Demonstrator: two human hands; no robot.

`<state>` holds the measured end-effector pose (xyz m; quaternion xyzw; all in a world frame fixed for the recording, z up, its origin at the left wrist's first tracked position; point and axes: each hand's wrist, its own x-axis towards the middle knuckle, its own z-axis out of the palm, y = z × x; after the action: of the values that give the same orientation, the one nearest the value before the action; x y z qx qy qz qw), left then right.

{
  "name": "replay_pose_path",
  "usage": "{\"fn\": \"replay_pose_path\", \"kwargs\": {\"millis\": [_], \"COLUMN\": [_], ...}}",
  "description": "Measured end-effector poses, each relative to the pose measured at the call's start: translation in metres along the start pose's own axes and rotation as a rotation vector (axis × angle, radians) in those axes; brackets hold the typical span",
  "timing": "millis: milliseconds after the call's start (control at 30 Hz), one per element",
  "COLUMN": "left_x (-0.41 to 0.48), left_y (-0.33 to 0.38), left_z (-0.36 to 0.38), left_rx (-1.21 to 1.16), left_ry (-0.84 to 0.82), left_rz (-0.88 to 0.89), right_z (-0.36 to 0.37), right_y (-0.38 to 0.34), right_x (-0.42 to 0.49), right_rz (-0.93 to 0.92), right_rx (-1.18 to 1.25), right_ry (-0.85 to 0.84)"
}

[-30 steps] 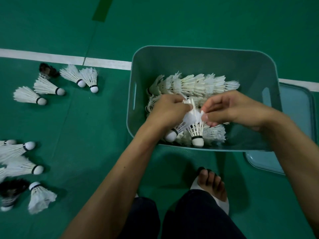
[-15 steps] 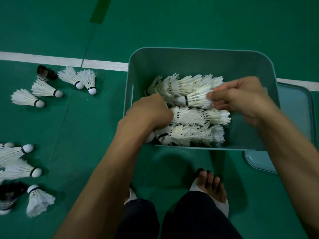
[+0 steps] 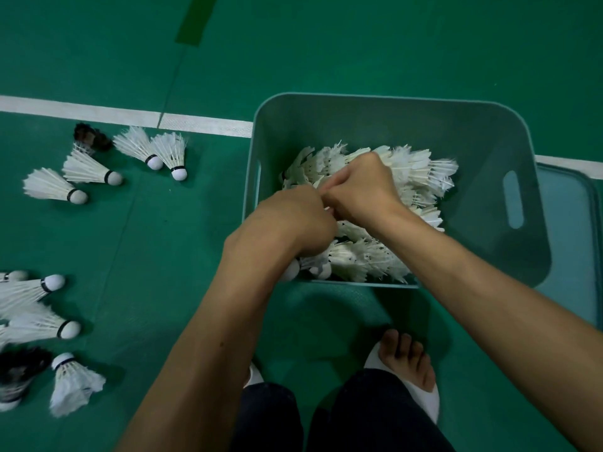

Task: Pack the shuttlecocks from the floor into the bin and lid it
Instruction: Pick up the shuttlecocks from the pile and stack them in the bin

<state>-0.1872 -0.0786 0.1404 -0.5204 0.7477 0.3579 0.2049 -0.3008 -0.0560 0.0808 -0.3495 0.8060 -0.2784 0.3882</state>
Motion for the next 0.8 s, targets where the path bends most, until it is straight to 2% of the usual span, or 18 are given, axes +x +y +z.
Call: {"fn": "replay_pose_path", "kwargs": {"millis": [133, 233, 300, 500, 567, 700, 800], "left_x": [0.004, 0.005, 0.004, 0.002, 0.002, 0.001, 0.002], "left_y": [-0.001, -0.002, -0.001, -0.002, -0.003, -0.004, -0.003], "left_z": [0.005, 0.008, 0.009, 0.014, 0.016, 0.013, 0.012], "left_rx": [-0.029, -0.044, -0.046, -0.014, -0.015, -0.058, -0.094], "left_ry": [0.005, 0.007, 0.018, 0.066, 0.068, 0.069, 0.074], "left_rz": [0.042, 0.058, 0.074, 0.095, 0.084, 0.086, 0.090], "right_z": [0.004, 0.002, -0.002, -0.007, -0.003, -0.004, -0.008], "right_y": [-0.004, -0.006, -0.008, -0.015, -0.020, -0.024, -0.020], "right_x": [0.008, 0.011, 0.012, 0.020, 0.022, 0.028, 0.026], "right_rz": [0.101, 0.103, 0.073, -0.140, -0.156, -0.023, -0.024], "right_rx": [0.103, 0.073, 0.012, -0.260, -0.313, -0.122, -0.033], "right_ry": [-0.092, -0.191, -0.229, -0.175, -0.184, -0.245, -0.226]}}
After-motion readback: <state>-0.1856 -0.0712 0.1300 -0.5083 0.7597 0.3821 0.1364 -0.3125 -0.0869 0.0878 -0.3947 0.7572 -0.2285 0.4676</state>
